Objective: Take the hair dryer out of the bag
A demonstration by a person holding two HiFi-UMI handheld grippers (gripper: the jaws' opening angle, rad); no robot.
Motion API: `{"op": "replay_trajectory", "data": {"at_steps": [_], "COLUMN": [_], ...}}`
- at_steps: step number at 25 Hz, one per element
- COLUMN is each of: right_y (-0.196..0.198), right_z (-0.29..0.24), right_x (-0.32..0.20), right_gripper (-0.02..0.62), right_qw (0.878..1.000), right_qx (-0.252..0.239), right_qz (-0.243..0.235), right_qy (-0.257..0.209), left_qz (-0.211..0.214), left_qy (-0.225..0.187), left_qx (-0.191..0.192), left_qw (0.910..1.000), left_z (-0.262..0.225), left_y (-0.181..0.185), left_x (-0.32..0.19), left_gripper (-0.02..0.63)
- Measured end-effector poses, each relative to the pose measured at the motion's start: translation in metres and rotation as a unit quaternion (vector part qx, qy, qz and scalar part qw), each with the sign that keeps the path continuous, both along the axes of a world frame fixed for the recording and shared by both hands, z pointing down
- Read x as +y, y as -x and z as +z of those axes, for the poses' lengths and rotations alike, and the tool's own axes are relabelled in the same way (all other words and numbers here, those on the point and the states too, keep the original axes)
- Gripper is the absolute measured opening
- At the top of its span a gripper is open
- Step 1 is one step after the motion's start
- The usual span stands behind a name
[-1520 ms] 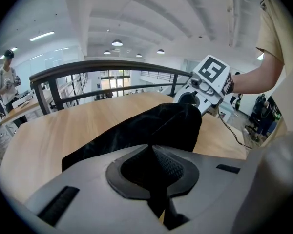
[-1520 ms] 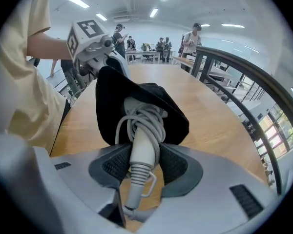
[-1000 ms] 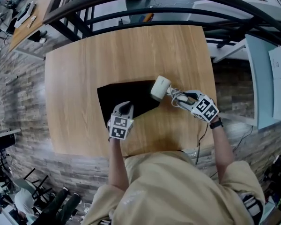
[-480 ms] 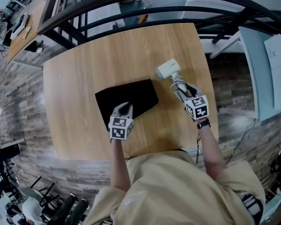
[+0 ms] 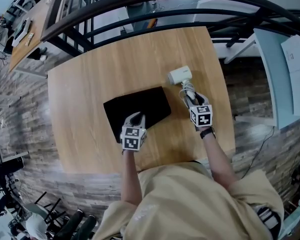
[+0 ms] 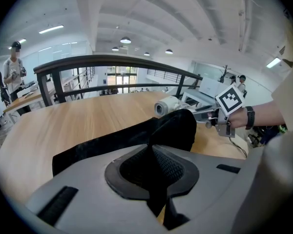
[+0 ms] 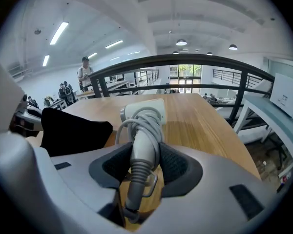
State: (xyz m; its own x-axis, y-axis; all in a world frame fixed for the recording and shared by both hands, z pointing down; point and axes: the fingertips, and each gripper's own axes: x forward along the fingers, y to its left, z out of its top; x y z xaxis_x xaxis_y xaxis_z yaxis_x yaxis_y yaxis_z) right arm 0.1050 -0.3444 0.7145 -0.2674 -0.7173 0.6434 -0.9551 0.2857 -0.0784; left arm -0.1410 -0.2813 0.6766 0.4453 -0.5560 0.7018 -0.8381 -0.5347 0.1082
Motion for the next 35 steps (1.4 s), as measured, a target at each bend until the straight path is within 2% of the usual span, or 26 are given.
{"op": "replay_trajectory", "data": {"at_steps": [5, 8, 10, 12, 14, 16, 19, 23, 27, 32, 35], "right_y": [0.003, 0.003, 0.009, 0.013, 0.015, 0.017, 0.021, 0.036, 0.058, 0.071, 0.072], "right_z": [0.012, 0.022, 0.033, 0.039, 0.033, 0.018, -0.015, -0.070, -0.134, -0.194, -0.227], "right_x": [0.004, 0.011, 0.014, 0.017, 0.018, 0.018, 0.028, 0.050, 0.074, 0.105, 0.130], "right_gripper": [0.169, 0.169, 0.170, 0.175, 0.211, 0.253, 0.256, 0.255, 0.178, 0.117, 0.071], "right_qw": [1.000, 0.999, 0.998, 0.996, 0.996, 0.997, 0.998, 0.998, 0.991, 0.980, 0.972], "right_qx": [-0.009, 0.022, 0.037, 0.045, 0.046, 0.052, 0.053, 0.016, -0.011, -0.051, -0.061], "right_qz": [0.021, 0.018, 0.007, -0.005, -0.015, -0.022, -0.026, -0.052, -0.074, -0.077, -0.082], "right_qy": [0.011, 0.024, 0.048, 0.073, 0.073, 0.051, 0.022, -0.039, -0.114, -0.176, -0.212], "left_qz": [-0.021, -0.029, -0.035, -0.039, -0.039, -0.041, -0.049, -0.060, -0.065, -0.081, -0.095], "left_qy": [0.004, 0.002, -0.006, -0.014, -0.021, -0.029, -0.050, -0.084, -0.145, -0.221, -0.253], "left_qx": [0.006, 0.011, 0.012, 0.016, 0.021, 0.024, 0.032, 0.045, 0.049, 0.080, 0.093], "left_qw": [0.9998, 0.9995, 0.9993, 0.9990, 0.9988, 0.9984, 0.9970, 0.9937, 0.9861, 0.9685, 0.9584], "left_z": [0.009, 0.011, 0.008, 0.001, -0.007, -0.015, -0.033, -0.061, -0.104, -0.159, -0.188], "left_y": [-0.004, -0.007, -0.005, -0.004, -0.005, -0.004, -0.001, -0.005, -0.011, -0.020, -0.025], "left_x": [-0.001, 0.002, 0.003, 0.001, 0.003, 0.008, 0.015, 0.028, 0.043, 0.068, 0.089], "left_gripper": [0.032, 0.040, 0.076, 0.142, 0.196, 0.221, 0.231, 0.227, 0.186, 0.099, 0.055]}}
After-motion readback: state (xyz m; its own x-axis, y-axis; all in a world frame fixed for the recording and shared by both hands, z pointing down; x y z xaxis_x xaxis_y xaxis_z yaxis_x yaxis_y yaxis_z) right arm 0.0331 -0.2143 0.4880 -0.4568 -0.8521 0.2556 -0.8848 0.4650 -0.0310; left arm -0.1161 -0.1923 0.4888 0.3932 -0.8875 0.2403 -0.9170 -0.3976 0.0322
